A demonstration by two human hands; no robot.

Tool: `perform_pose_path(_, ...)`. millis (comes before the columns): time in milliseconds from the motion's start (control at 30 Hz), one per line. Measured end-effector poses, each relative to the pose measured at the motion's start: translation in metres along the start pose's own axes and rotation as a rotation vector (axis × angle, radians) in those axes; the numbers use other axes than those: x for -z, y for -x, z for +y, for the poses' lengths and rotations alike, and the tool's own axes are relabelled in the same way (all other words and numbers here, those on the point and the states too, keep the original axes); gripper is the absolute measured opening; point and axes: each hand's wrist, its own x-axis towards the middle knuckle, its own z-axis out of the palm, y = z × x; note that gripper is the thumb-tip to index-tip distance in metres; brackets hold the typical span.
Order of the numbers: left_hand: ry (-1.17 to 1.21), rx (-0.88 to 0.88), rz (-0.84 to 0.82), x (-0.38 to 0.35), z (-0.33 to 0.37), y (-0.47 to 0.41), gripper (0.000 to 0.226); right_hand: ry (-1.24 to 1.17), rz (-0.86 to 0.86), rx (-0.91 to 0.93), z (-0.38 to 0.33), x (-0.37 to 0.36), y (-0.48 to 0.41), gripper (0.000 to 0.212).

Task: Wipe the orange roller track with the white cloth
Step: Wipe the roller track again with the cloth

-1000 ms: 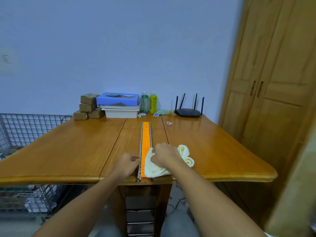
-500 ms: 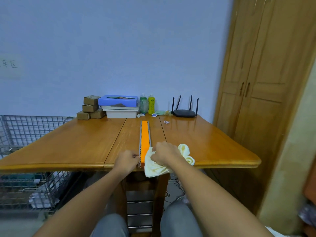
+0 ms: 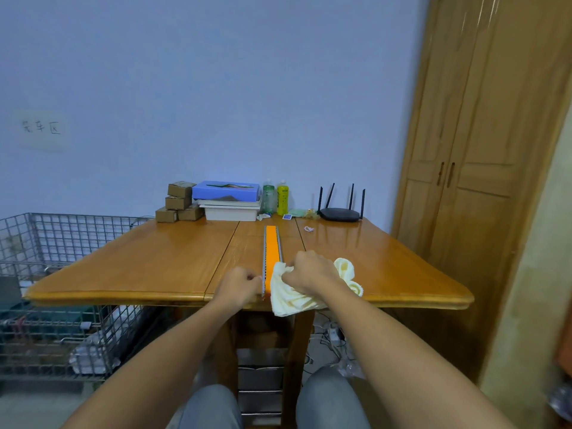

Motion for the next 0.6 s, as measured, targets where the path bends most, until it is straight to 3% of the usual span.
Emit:
perform_pose_path(167,0.337,0.031,-0.006,0.023,0.011,-0.016,0.04,-0.144,0.133,-0.008,-0.013,0.011,-0.016,0.038)
perform_pose_path(400,0.905,0.058,-0.196,0.05,0.049,-0.047,0.04,-0.425,0.339,-0.013,-0.037,0.033,-0.056,0.03)
perform_pose_path(600,1.151,0.05,-0.258,0.063,0.079,-0.082,0.042,-0.811,0.35,0.007,-0.057,0.035,-0.101,0.037)
